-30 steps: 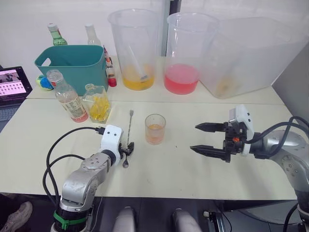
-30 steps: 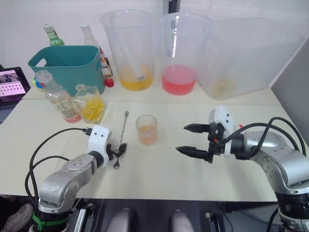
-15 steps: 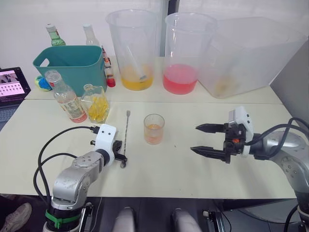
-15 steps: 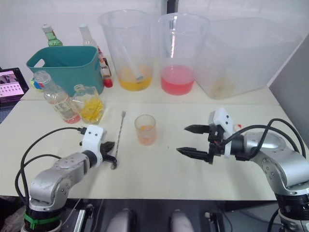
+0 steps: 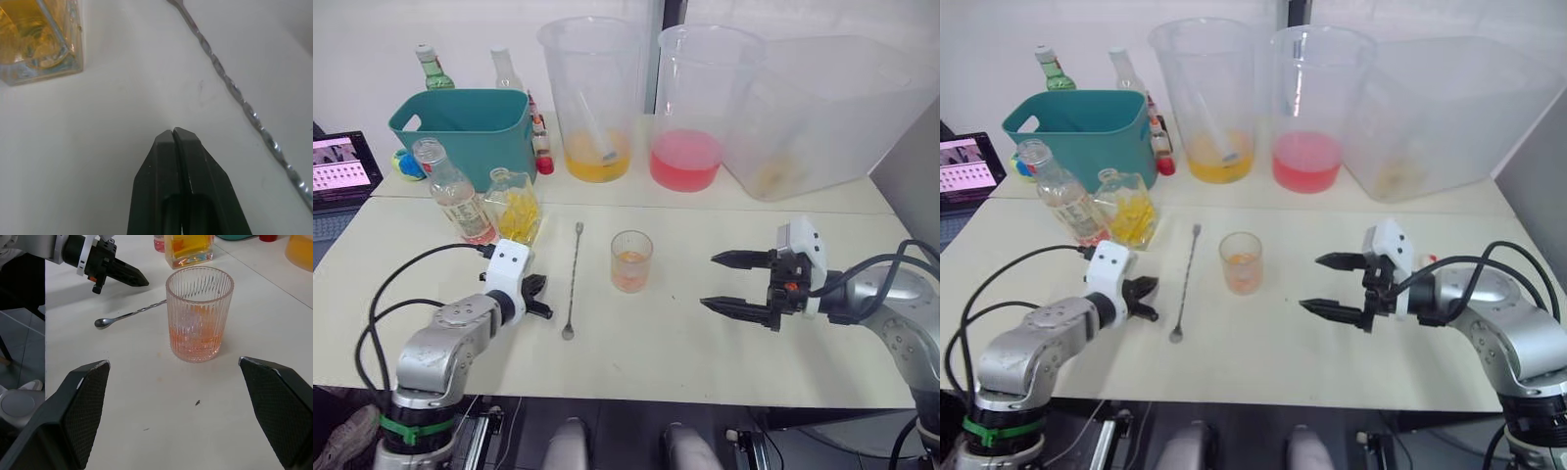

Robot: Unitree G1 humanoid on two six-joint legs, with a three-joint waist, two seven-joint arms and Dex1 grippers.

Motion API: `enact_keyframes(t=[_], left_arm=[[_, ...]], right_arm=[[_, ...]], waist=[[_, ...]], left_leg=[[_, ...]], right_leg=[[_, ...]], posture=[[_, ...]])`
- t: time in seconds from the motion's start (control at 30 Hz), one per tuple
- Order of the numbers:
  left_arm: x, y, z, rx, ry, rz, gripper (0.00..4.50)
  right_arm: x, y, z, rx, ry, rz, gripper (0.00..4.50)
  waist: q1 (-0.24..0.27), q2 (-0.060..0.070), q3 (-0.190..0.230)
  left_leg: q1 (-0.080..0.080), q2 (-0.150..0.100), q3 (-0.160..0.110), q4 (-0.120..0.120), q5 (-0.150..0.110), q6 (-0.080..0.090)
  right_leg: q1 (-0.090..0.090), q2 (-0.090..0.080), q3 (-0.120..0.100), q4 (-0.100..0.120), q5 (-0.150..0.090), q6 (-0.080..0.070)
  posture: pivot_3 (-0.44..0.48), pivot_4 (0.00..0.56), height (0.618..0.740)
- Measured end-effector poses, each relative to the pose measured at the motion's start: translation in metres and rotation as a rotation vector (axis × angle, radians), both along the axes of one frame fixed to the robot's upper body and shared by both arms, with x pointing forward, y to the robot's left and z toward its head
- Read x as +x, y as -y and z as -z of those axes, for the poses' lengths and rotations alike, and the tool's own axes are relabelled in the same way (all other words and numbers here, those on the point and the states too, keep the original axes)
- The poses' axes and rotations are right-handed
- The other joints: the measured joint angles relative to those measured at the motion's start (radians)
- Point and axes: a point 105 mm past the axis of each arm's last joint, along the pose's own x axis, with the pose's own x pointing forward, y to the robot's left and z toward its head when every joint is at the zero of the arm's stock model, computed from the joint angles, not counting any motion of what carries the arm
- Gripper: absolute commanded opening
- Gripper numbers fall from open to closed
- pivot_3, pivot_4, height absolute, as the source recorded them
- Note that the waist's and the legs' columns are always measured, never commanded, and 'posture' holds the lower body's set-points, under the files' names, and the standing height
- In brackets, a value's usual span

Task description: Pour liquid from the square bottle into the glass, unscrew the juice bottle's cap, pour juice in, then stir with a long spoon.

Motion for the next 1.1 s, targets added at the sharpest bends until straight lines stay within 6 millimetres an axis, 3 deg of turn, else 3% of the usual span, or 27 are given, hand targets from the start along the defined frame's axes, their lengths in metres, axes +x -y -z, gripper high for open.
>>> enact_keyframes(t=[0.13,0.27,0.83,1.1], left_arm=[[0.0,0.019,-0.007,-0.048,0.01,-0.033,2.11],[-0.001,0.023,-0.001,-0.011,-0.01,-0.108,3.43],[0.0,0.048,0.01,0.034,-0.122,-0.23,3.43],[0.002,0.05,0.01,0.038,-0.14,-0.254,1.04]], right_arm=[[-0.001,0.0,0.002,0.004,-0.006,0.002,4.5],[-0.001,0.0,0.002,0.003,-0.006,-0.001,4.5],[0.0,-0.007,-0.001,-0.011,0.006,-0.05,4.5],[0.002,-0.009,-0.003,-0.02,0.016,-0.06,4.5]], waist=[[-0.001,0.0,0.0],[-0.005,0.0,0.0],[0.002,0.002,-0.001],[0.01,0.003,-0.002]], left_leg=[[0.0,-0.001,-0.002,0.0,0.0,0.0],[0.0,-0.001,-0.002,0.0,0.0,0.0],[0.001,-0.004,-0.003,0.0,0.0,0.0],[0.002,-0.006,-0.003,0.0,0.001,-0.001]], right_leg=[[0.0,-0.001,-0.001,0.0,0.0,0.0],[0.0,-0.001,-0.001,0.0,0.0,0.0],[0.003,-0.003,-0.002,0.0,0.0,0.001],[0.004,-0.005,-0.002,0.0,0.0,0.002]], posture=[[0.0,0.15,0.726],[0.0,0.15,0.726],[0.0,0.15,0.726],[0.0,0.15,0.726]])
